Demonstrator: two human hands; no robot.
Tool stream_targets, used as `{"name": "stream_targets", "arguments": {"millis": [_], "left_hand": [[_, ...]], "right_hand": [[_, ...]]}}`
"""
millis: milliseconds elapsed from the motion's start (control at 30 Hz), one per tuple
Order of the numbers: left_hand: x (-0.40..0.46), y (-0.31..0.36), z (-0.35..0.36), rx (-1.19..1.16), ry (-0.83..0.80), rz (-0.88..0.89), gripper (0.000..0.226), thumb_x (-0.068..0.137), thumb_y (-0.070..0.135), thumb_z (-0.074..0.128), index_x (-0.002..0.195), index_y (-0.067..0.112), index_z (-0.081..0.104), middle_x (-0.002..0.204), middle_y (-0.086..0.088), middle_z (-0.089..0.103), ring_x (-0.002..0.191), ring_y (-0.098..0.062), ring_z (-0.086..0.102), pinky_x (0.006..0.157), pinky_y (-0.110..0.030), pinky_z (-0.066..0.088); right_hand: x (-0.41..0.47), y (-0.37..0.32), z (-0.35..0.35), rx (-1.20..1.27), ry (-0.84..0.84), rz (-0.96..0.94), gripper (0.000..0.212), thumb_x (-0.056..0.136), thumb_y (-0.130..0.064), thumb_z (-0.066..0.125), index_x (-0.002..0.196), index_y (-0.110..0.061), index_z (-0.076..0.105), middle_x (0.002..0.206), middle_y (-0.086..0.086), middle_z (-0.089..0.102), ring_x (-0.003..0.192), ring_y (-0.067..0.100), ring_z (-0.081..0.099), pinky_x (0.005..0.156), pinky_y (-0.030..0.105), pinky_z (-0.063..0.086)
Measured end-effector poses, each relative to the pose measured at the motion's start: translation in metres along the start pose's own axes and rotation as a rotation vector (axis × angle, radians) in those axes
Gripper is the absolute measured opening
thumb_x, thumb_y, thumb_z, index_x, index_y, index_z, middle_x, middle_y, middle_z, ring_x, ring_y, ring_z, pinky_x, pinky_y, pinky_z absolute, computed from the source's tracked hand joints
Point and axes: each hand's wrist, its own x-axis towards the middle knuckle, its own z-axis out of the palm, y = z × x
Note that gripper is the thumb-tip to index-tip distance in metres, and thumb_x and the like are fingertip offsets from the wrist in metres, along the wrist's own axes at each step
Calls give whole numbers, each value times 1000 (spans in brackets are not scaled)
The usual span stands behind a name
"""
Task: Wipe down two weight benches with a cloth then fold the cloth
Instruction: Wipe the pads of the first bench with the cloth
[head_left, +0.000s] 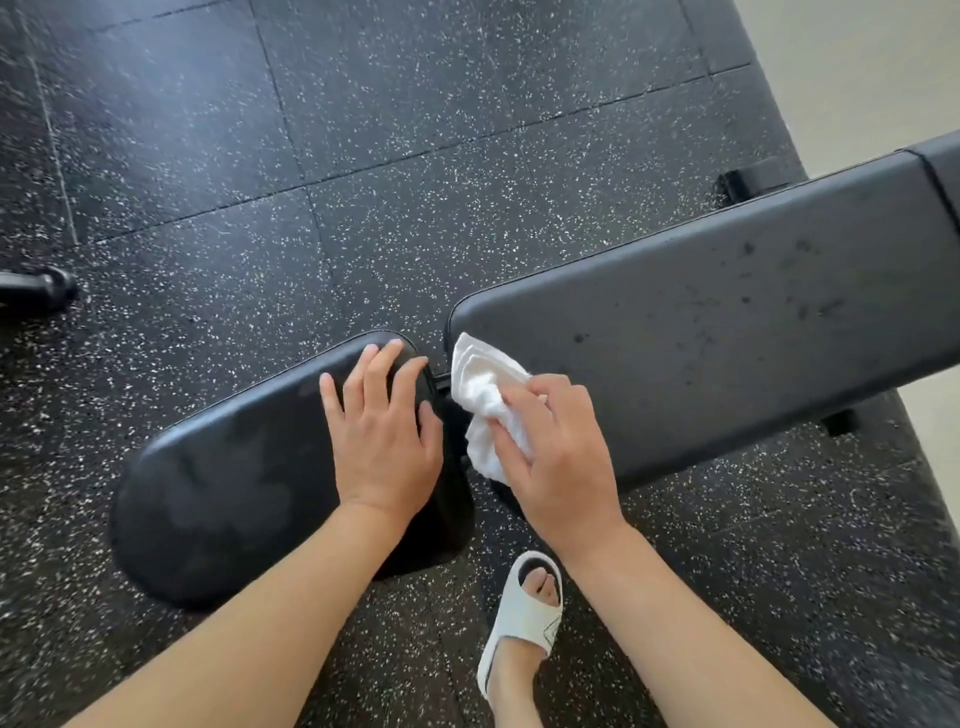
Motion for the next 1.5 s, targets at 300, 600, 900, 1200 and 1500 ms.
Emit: {"name": "stream_targets", "arguments": {"millis": [300, 600, 900, 1200, 1500], "left_hand": [[0, 0, 5, 28, 52, -1, 49, 91, 30, 50, 139, 21, 59, 157, -5, 44, 151, -32, 36, 128, -63, 12], [-1, 0, 6, 30, 75, 12, 49, 90, 28, 52, 138, 21, 61, 157, -6, 45, 152, -32, 36, 128, -63, 13], [0, -1, 7, 1, 100, 24, 47, 91, 26, 52, 137, 20, 62, 156, -6, 47, 151, -33, 39, 126, -67, 16], [0, 0, 5, -26, 93, 15, 46, 93, 25, 52, 138, 19, 63, 156, -7, 46, 151, -33, 38, 126, -67, 15], [1, -1, 4, -21, 70, 5, 48, 93, 28, 51, 139, 20, 63, 157, -5, 46, 152, -31, 37, 128, -64, 11]], "right_hand": [[63, 21, 28, -36, -81, -199, 34, 89, -14, 73, 121, -5, 71, 108, 16, 63, 87, 34, 56, 75, 47, 52], [143, 8, 51, -94, -14, -120, 21, 96, -24, 58, 101, -6, 69, 102, 14, 59, 90, 32, 52, 78, 42, 47], [-32, 37, 4, -68, -119, -201, 29, 94, -12, 69, 123, -11, 68, 110, 8, 60, 87, 24, 49, 76, 38, 50], [42, 53, 9, -118, 8, -128, 27, 95, -19, 65, 120, -10, 70, 102, 11, 61, 82, 28, 49, 70, 40, 48], [121, 16, 42, -244, 106, 29, 20, 94, -24, 58, 100, -6, 66, 98, 13, 58, 82, 32, 50, 69, 45, 47]]}}
